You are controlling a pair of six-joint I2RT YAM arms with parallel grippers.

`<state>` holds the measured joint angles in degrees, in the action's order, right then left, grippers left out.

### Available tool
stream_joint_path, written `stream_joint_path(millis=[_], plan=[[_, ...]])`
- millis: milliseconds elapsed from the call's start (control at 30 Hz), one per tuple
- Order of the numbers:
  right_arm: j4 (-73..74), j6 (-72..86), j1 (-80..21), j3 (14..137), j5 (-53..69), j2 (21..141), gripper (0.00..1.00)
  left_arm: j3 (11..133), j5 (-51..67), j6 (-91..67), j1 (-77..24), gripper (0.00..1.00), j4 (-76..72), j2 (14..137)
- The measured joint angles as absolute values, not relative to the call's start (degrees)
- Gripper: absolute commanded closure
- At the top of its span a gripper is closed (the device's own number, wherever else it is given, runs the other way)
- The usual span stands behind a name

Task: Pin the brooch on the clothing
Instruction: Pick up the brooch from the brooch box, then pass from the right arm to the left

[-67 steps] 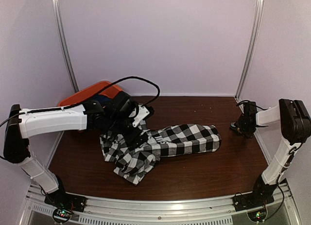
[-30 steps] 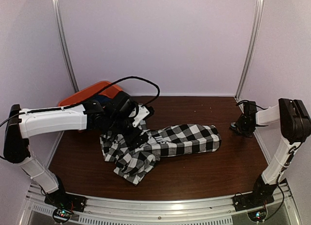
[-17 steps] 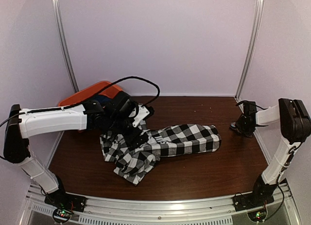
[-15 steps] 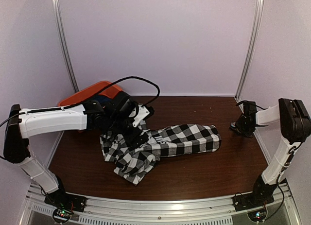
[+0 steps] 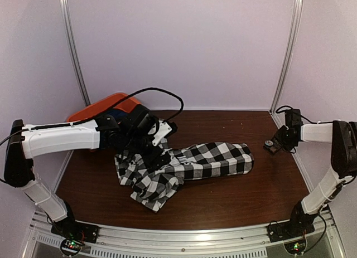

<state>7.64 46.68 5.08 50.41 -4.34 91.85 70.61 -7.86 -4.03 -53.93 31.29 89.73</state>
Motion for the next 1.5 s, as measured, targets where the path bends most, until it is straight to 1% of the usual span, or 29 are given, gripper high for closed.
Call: stream_joint_path(millis=[200, 300, 433, 600, 833, 967, 1067, 1133, 1300, 1500], plan=[[9.7, 44.1, 2.2, 50.5, -2.9, 86.2, 0.56, 70.6, -6.6, -4.0, -53.7, 0.02, 31.0, 89.6], [11.6, 41.5, -2.9, 52.7, 1.1, 85.9, 0.56, 68.9, -4.0, -3.4, -53.6, 0.02, 28.4, 87.9], [14.1, 37.6, -11.6, 58.6, 8.5, 86.2, 0.56, 65.2, 0.3, -1.3, -53.6, 0.02, 24.7, 83.6], [15.2, 34.4, -20.0, 66.9, 18.1, 86.4, 0.55, 59.8, 2.8, 2.2, -53.6, 0.02, 17.1, 78.5], [13.9, 34.9, -24.9, 71.4, 27.8, 90.2, 0.55, 51.8, 3.7, 4.5, -53.6, 0.02, 1.8, 72.8], [13.8, 34.7, -27.8, 72.2, 30.8, 92.9, 0.55, 51.1, 3.7, 5.4, -53.6, 0.02, -8.0, 75.7], [14.0, 34.3, -29.7, 72.6, 33.2, 93.5, 0.55, 50.7, 4.5, 8.3, -53.6, 0.02, -16.2, 81.0], [14.4, 33.8, -30.5, 73.4, 34.5, 93.6, 0.55, 48.8, 5.5, 11.6, -53.6, 0.03, -22.6, 84.8], [15.9, 32.6, -31.2, 74.8, 35.8, 93.4, 0.55, 45.6, 8.6, 19.4, -52.9, 0.06, -31.7, 92.3], [18.2, 33.0, -31.2, 74.8, 36.0, 93.3, 0.54, 43.2, 10.7, 29.8, -51.8, 0.08, -46.1, 96.9]])
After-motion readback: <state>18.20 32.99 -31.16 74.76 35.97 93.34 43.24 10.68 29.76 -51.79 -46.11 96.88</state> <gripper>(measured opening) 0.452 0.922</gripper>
